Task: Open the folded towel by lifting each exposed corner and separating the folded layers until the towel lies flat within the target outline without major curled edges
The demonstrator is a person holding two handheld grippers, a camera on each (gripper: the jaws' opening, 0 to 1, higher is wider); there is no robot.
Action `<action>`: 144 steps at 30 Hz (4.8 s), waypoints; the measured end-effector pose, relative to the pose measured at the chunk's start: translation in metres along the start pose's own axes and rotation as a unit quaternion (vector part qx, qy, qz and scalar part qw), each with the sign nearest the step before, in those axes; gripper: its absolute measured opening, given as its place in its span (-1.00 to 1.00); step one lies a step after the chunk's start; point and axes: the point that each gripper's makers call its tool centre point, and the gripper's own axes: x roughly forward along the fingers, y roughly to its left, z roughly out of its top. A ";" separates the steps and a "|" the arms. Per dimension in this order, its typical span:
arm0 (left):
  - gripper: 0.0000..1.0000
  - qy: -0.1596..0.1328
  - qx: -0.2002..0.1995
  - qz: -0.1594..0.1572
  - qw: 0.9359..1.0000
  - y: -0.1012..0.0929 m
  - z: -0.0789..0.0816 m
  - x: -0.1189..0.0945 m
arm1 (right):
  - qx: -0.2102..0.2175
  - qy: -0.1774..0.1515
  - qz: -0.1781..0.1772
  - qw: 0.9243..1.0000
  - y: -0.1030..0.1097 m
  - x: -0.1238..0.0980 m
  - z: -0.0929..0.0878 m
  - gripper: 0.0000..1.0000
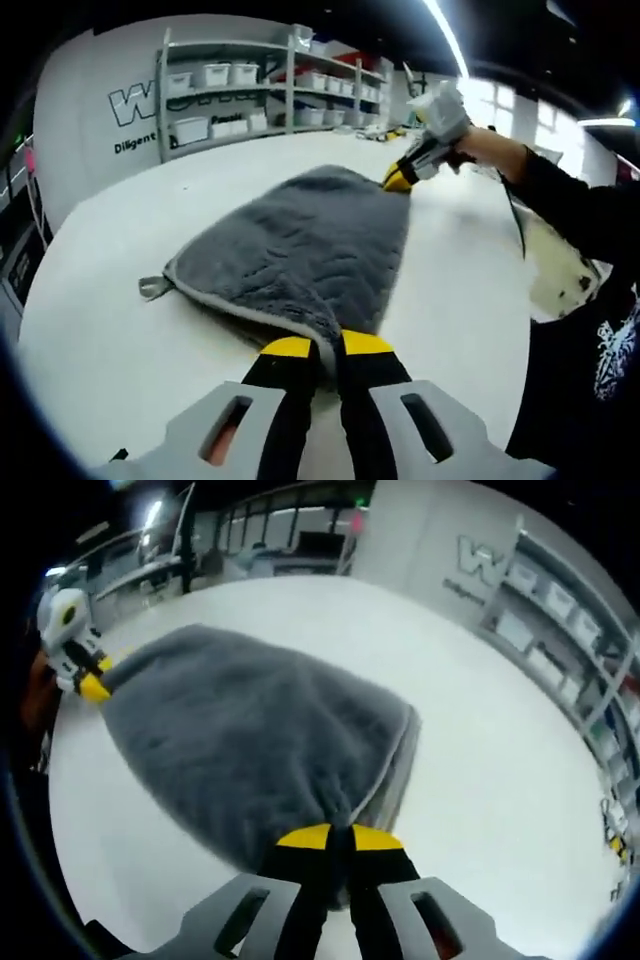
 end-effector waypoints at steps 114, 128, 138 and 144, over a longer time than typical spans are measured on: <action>0.01 -0.176 0.043 0.004 0.984 -0.100 0.035 -0.050 | -0.221 -0.001 0.075 0.972 0.048 0.101 0.177 -0.37; 0.53 -0.195 -0.143 0.067 0.968 -0.020 0.008 -0.055 | -0.233 -0.129 0.032 0.963 0.068 0.020 0.238 0.97; 0.46 -0.199 -0.266 -0.022 0.943 -0.036 0.009 -0.049 | -0.239 -0.136 0.041 0.961 0.071 0.023 0.250 0.98; 0.34 -0.189 -0.289 -0.016 0.938 -0.026 0.000 -0.048 | -0.231 -0.122 0.049 0.964 0.073 0.042 0.257 0.92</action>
